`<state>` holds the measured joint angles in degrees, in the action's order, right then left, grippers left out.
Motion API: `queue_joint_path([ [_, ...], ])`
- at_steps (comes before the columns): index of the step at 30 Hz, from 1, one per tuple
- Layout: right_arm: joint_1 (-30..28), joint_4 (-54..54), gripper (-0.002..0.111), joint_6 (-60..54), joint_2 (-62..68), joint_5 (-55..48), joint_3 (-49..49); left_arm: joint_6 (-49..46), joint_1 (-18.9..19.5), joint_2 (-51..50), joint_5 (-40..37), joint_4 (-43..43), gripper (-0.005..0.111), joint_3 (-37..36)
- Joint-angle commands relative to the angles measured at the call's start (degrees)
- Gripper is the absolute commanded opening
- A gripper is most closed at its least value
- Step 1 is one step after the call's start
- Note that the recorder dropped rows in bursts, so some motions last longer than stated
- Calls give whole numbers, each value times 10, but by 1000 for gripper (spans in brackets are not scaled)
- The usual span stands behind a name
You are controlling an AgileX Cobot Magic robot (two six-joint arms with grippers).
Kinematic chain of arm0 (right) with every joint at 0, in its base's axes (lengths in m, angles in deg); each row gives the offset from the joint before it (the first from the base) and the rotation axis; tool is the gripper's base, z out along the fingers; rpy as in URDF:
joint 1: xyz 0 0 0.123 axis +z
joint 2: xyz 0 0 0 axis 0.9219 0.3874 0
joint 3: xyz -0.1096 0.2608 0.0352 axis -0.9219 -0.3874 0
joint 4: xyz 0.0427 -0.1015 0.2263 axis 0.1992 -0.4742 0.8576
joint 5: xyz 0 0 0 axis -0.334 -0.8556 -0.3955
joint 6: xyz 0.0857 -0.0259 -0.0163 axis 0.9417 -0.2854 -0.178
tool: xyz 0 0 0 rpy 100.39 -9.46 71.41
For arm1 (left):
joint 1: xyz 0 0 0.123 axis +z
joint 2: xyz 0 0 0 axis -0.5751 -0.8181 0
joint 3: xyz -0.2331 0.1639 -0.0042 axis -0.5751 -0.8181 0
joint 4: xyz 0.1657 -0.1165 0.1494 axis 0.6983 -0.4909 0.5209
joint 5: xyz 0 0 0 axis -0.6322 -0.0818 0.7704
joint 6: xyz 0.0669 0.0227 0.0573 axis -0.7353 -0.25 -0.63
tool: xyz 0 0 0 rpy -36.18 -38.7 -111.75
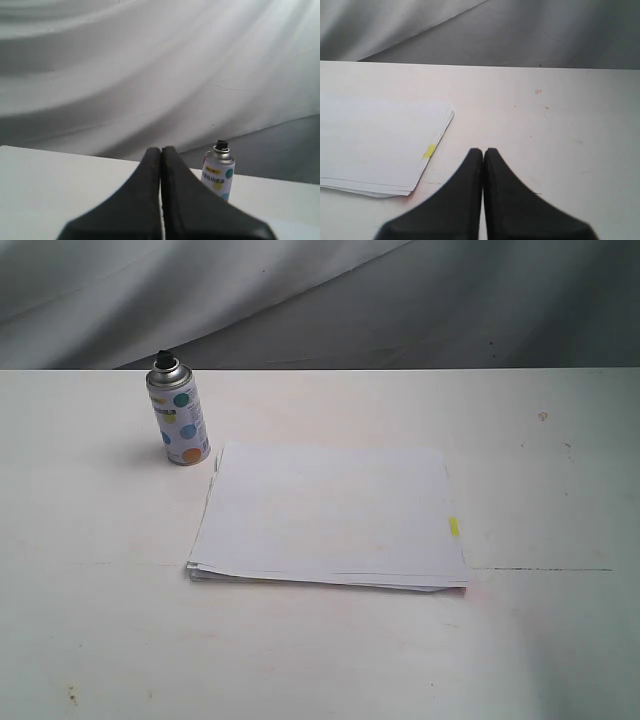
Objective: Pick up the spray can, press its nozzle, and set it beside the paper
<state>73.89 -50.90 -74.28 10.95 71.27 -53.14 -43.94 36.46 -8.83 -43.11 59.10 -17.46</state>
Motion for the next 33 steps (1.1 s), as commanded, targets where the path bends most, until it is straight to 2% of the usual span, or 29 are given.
queue_joint_path([
  [1, 0, -6, 0, 1, -1, 1, -2, 6, -3, 2, 9, -102, 0, -3],
  [5, 0, -6, 0, 1, -1, 1, -2, 8, -3, 2, 9, -213, 0, -3],
  [8, 0, -6, 0, 1, -1, 1, -2, 9, -3, 2, 9, -240, 0, -3],
  [11, 0, -6, 0, 1, -1, 1, -2, 9, -3, -5, -49, -256, 0, 1],
  [12, 0, -6, 0, 1, -1, 1, -2, 9, -3, -35, -84, -256, 0, 25],
  [15, 0, -6, 0, 1, -1, 1, -2, -2, -3, -108, -109, -242, 0, 75],
  [18, 0, -6, 0, 1, -1, 1, -2, -2, -3, -206, -153, -178, 0, 151],
  [21, 0, -6, 0, 1, -1, 1, -2, -35, -3, -328, -205, -123, 0, 248],
  [23, 0, -6, 0, 1, -1, 1, -2, -64, -3, -409, -222, -119, 0, 310],
  [24, 0, -6, 0, 1, -1, 1, -2, -70, -3, -475, -222, -129, 0, 358],
  [26, 0, -6, 0, 1, -1, 1, -2, -77, -3, -543, -215, -155, 0, 400],
  [29, 0, -6, 0, 2, -1, 1, -2, -136, -3, -622, -191, -217, 0, 430],
  [33, 0, -6, 0, 2, -1, 1, -2, -238, -12, -702, -144, -308, 0, 431],
])
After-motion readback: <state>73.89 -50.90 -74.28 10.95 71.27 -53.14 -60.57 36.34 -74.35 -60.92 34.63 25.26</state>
